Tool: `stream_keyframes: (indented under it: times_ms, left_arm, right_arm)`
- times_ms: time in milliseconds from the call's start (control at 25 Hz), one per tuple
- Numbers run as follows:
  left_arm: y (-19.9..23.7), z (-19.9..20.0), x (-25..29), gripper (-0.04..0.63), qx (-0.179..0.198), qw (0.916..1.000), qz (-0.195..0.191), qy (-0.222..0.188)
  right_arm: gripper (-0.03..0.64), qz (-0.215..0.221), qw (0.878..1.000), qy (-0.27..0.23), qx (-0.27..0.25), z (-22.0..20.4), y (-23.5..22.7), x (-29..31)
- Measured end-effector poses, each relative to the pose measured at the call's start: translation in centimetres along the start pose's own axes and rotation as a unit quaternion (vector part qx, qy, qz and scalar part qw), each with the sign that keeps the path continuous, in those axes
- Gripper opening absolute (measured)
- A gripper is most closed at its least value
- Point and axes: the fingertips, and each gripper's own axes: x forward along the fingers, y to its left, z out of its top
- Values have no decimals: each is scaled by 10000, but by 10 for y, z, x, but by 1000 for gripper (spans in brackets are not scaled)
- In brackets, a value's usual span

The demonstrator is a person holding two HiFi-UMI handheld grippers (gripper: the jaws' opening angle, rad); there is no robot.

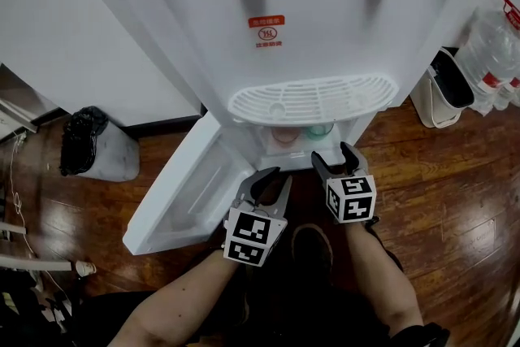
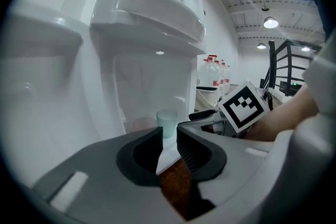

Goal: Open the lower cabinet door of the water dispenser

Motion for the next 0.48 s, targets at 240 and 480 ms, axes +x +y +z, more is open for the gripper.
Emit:
stream_keyframes:
  times_ms: [240, 480]
  left_arm:
    - [13, -14, 12, 61, -143, 9997, 42, 193]
    - [13, -14, 22, 61, -149, 9995, -53, 256]
  right_arm:
    - [312, 9, 9999, 96, -74, -7, -4, 17]
    - [325, -32, 9998, 144, -97, -15, -10, 34]
